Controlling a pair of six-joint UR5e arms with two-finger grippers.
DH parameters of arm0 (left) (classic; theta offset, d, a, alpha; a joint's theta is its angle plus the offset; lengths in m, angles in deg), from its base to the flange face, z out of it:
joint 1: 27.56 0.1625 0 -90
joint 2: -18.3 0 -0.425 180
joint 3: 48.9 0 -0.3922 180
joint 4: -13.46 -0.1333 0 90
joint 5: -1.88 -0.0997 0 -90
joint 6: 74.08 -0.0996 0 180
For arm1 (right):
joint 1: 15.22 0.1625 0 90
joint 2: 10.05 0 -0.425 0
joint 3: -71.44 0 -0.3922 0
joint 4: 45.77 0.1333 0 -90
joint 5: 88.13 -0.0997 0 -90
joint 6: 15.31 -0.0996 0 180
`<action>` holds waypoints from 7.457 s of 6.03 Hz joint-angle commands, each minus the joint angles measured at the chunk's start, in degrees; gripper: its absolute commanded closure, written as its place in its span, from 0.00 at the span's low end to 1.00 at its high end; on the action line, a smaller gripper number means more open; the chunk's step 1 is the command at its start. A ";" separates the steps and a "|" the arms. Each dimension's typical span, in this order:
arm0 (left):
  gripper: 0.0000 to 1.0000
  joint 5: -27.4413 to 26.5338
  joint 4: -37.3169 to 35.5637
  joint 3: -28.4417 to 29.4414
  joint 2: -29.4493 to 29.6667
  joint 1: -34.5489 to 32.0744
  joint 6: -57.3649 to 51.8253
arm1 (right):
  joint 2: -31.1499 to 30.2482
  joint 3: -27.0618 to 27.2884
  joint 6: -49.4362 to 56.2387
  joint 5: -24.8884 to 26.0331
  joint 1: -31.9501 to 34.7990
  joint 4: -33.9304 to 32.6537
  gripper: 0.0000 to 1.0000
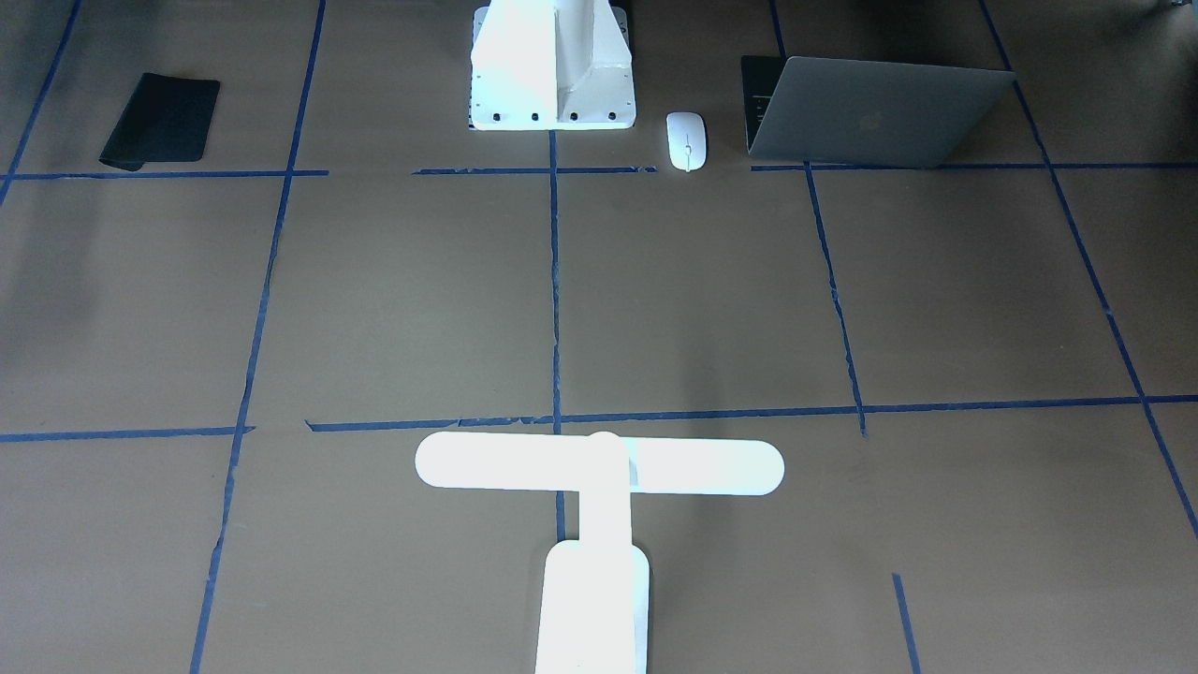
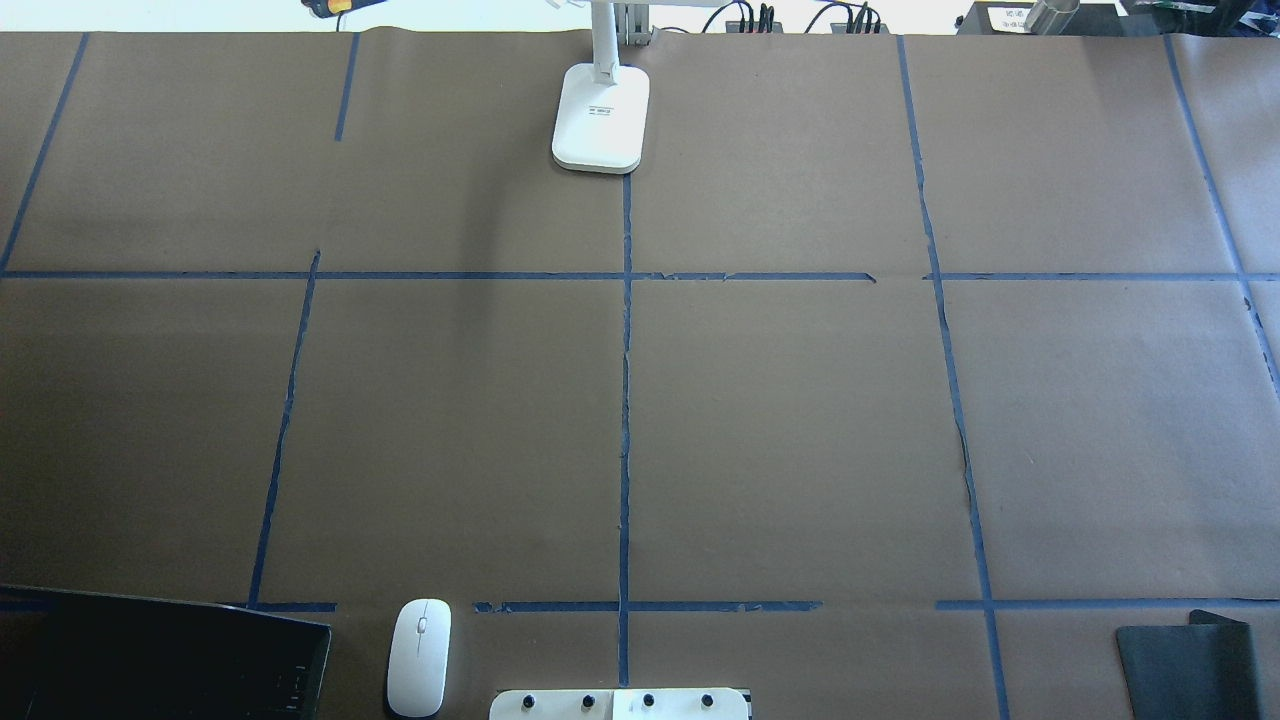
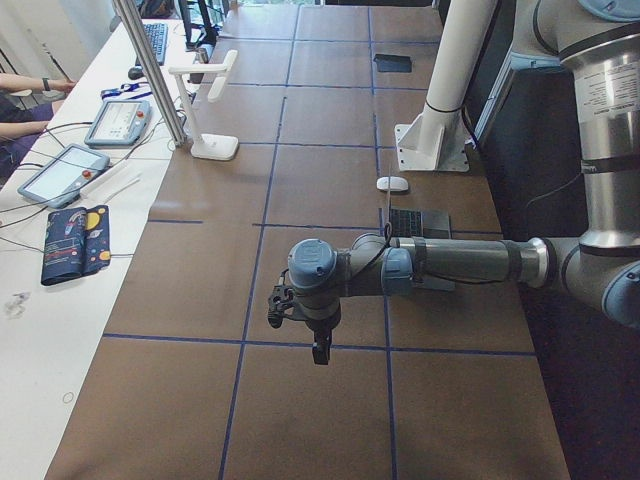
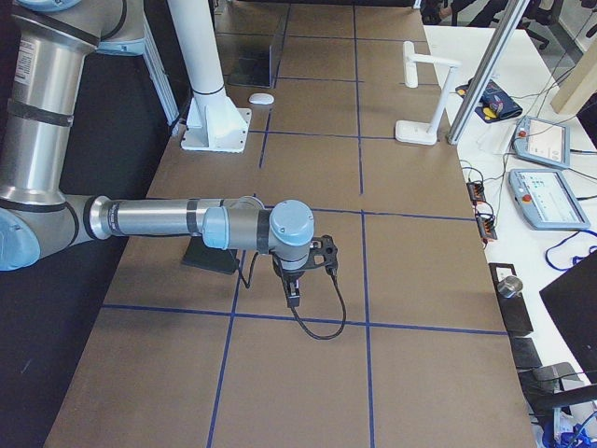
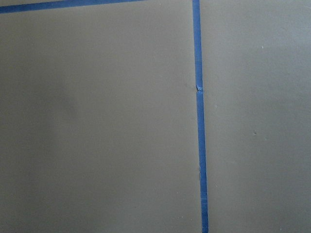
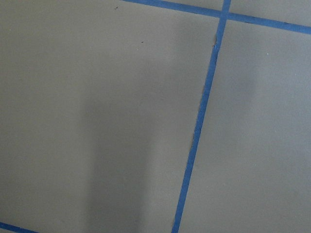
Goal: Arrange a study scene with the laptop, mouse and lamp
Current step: 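Move the left gripper toward the dark grey laptop near the robot, then grasp the laptop lid edge with the left gripper and lift it, then carry the open laptop with the left gripper toward the white lamp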
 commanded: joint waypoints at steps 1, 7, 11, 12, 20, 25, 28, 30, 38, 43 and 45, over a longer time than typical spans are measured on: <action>0.00 0.09 -0.08 -0.09 0.00 0.65 0.00 | 0.00 -0.09 0.00 0.00 0.00 0.00 0.00; 0.00 0.08 1.67 -7.56 8.59 4.43 0.97 | 0.09 -0.09 0.00 -0.09 0.00 -0.09 0.00; 0.00 8.88 8.52 -15.09 8.61 15.84 0.71 | 0.09 -0.18 0.00 0.00 0.00 -0.09 0.00; 0.00 9.05 9.66 -21.21 8.79 20.39 1.05 | 0.09 -0.18 0.00 0.00 0.00 -0.09 0.00; 0.05 8.27 26.17 -30.67 -10.53 37.04 -27.94 | 0.09 -0.44 0.09 0.26 0.00 -0.09 0.00; 0.10 5.45 26.55 -28.05 -11.08 44.76 -26.64 | 0.09 -0.88 0.18 0.35 0.00 -0.18 0.00; 0.91 5.63 26.55 -26.63 -10.20 44.87 -26.54 | 0.00 -0.79 0.18 0.35 0.00 -0.18 0.00; 1.00 5.71 26.63 -26.63 -7.92 44.87 -26.98 | 0.00 -0.79 0.09 0.26 0.00 -0.09 0.00; 1.00 1.86 20.09 -23.32 9.59 33.80 -36.56 | 0.09 -0.79 0.18 0.26 0.00 -0.09 0.00; 1.00 -6.99 12.74 0.11 46.25 36.41 -24.83 | 0.00 -0.79 0.18 0.26 0.00 -0.09 0.00; 0.99 -10.80 14.05 13.90 57.42 37.66 -22.85 | 0.00 -0.79 0.18 0.26 0.00 -0.09 0.00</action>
